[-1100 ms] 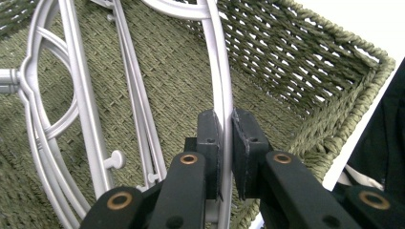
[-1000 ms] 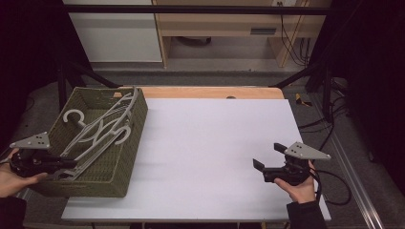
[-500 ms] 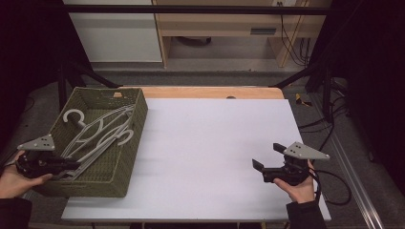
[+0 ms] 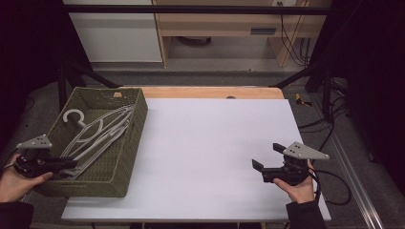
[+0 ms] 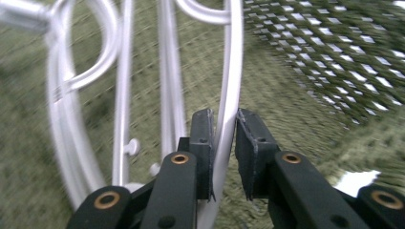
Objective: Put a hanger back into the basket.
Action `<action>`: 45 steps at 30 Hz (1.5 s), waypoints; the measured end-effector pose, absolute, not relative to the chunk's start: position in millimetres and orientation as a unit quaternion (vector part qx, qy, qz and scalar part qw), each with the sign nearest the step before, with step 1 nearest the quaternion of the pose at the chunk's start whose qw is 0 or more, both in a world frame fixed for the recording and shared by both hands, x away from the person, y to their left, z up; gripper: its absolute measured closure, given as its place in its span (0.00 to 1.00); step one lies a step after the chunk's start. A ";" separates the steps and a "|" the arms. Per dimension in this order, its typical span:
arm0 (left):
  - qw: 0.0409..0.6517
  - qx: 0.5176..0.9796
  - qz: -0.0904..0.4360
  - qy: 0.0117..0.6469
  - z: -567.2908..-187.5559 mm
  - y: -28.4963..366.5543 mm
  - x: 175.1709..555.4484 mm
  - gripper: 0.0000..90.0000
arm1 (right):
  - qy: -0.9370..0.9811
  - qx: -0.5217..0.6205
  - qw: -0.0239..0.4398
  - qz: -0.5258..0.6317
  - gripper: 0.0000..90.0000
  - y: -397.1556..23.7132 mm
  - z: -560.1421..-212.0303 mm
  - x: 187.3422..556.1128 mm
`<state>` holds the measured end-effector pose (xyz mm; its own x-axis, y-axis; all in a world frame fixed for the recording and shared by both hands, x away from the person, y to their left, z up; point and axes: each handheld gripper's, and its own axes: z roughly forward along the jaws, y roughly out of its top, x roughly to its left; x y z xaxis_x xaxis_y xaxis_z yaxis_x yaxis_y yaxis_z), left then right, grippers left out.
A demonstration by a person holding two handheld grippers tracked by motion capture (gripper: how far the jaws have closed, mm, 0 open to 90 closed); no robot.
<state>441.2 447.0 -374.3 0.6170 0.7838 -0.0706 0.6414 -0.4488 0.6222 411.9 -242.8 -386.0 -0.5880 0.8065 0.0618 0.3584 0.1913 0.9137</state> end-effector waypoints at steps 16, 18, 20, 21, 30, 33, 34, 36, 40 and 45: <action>0.285 0.783 0.156 0.531 -362.0 449.4 450.4 0.81 | 0.738 0.392 0.227 0.499 0.05 -243.4 -385.7 411.9; 0.284 0.769 0.171 0.546 -363.3 451.0 452.3 0.86 | 0.739 0.392 0.226 0.499 0.05 -243.2 -385.8 411.9; 0.256 0.768 0.190 0.555 -366.9 450.3 456.7 0.88 | 0.739 0.394 0.226 0.499 0.05 -242.5 -385.8 411.8; 0.247 0.770 0.191 0.556 -368.8 449.8 458.9 0.89 | 0.738 0.394 0.226 0.499 0.05 -242.7 -385.9 411.9; 0.187 0.764 0.188 0.588 -376.7 447.2 473.9 0.88 | 0.740 0.393 0.226 0.497 0.05 -242.0 -386.4 412.3; 0.206 0.759 0.200 0.584 -373.0 443.1 471.3 0.82 | 0.739 0.393 0.226 0.499 0.05 -243.4 -385.9 411.8; 0.213 0.759 0.206 0.580 -370.7 441.0 469.4 0.80 | 0.738 0.393 0.227 0.499 0.05 -243.7 -385.6 411.7; 0.227 0.757 0.225 0.570 -363.8 436.9 464.0 0.75 | 0.737 0.394 0.228 0.500 0.05 -243.8 -385.2 411.4; 0.291 0.749 0.255 0.537 -350.8 422.0 449.3 0.65 | 0.735 0.395 0.230 0.502 0.05 -244.3 -384.4 410.9; 0.361 0.746 0.270 0.491 -340.7 393.0 433.2 0.54 | 0.732 0.394 0.232 0.506 0.05 -244.5 -384.0 410.6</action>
<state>433.2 393.0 -340.7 0.3733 0.9265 0.0477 0.5367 -0.2576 0.8034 410.6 -244.5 -384.0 -0.5830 0.8104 0.0588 0.3421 0.1791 0.9224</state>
